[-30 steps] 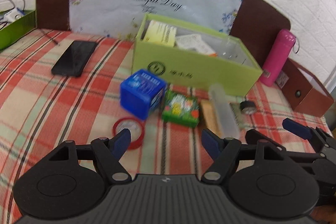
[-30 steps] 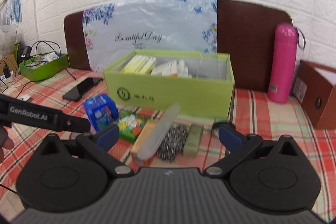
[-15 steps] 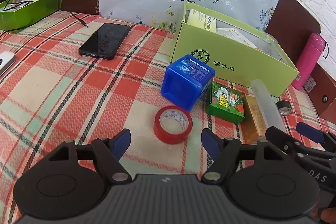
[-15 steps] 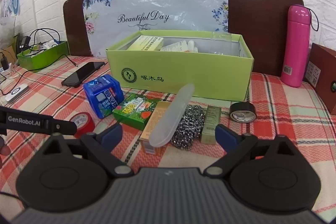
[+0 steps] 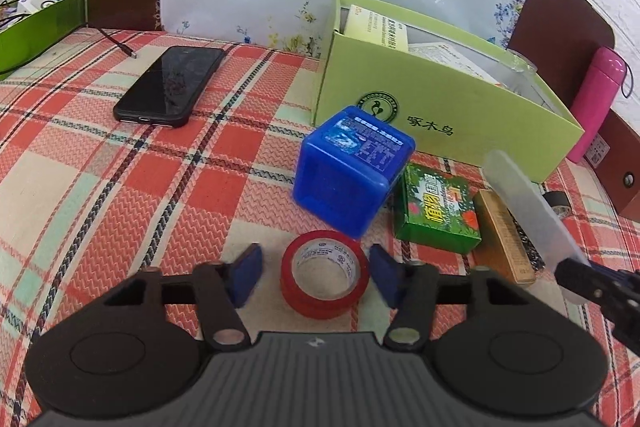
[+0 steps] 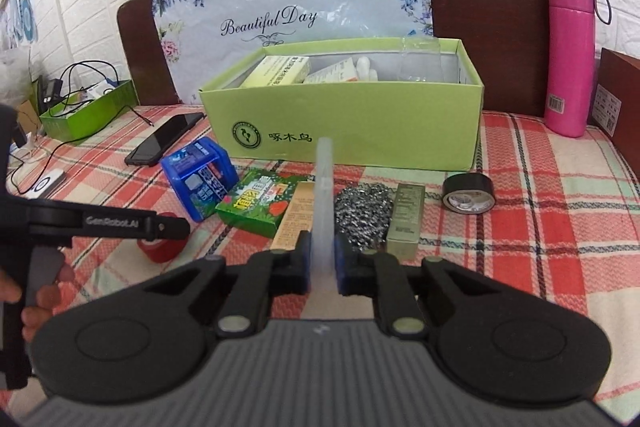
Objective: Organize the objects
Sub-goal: 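Grasp the red tape roll with left tool while right tool grasps the clear tube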
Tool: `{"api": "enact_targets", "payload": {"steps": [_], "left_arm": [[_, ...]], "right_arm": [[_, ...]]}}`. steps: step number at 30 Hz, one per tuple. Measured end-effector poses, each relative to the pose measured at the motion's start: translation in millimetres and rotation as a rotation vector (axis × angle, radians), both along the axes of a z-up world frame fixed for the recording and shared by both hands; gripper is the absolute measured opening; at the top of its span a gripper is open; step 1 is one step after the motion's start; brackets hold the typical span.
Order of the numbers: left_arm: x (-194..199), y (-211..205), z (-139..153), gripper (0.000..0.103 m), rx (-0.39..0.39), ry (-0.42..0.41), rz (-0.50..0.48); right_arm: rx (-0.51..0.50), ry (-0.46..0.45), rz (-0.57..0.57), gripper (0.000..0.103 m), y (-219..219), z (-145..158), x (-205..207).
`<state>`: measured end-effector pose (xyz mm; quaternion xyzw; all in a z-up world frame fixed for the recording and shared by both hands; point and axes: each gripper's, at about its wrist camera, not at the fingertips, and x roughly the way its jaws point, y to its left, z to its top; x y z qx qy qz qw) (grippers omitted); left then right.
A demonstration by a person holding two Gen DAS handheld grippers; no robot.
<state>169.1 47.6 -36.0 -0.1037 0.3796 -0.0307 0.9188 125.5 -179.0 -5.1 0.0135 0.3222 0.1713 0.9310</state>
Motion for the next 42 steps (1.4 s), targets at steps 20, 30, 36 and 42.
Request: {"api": "enact_targets", "payload": {"steps": [20,30,36,42], "left_arm": [[-78,-71,4,0.056,0.092,0.001,-0.325],[-77,-69,2,0.060,0.077,0.010,-0.314],[-76,-75,3,0.050,0.066,0.016,-0.345],[-79,-80,3,0.051,0.079,0.019,-0.368]], "right_arm": [[-0.088,0.090,-0.045,0.046,-53,-9,-87],[-0.187,0.087,0.060,0.045,-25,-27,-70],[-0.160,0.120,0.089,0.027,-24,-27,-72],[-0.174,0.124,0.093,0.032,-19,-27,-66]]}}
